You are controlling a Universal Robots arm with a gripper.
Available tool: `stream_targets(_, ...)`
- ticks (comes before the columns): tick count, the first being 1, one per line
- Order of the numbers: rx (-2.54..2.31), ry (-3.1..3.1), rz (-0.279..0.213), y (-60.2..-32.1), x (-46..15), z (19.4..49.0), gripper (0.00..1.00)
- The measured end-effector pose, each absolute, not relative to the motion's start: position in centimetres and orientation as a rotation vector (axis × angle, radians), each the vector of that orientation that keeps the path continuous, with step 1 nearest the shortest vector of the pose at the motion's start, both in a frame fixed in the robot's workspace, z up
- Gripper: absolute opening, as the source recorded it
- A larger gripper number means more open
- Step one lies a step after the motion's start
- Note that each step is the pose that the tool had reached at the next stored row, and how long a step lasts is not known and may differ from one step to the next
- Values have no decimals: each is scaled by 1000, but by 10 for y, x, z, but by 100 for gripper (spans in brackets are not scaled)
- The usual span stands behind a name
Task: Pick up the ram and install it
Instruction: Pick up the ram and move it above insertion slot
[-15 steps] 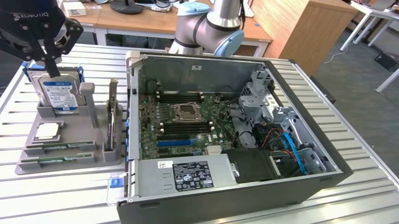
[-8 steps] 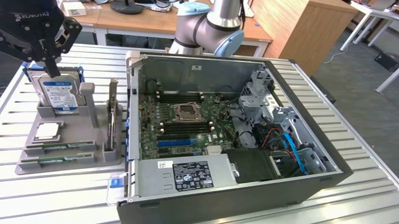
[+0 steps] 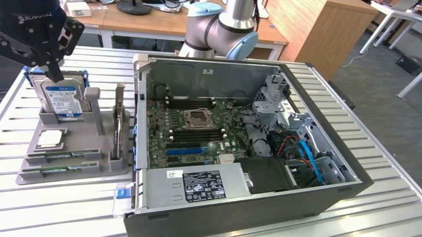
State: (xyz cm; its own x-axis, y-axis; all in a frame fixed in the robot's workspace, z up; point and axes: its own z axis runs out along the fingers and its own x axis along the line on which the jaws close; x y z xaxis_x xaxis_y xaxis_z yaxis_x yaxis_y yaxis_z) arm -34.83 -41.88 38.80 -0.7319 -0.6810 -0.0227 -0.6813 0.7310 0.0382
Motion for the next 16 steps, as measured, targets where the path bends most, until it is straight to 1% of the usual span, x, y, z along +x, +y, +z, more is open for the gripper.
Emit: stream_targets(16, -1562, 2724, 70, -419, -348, 387, 11)
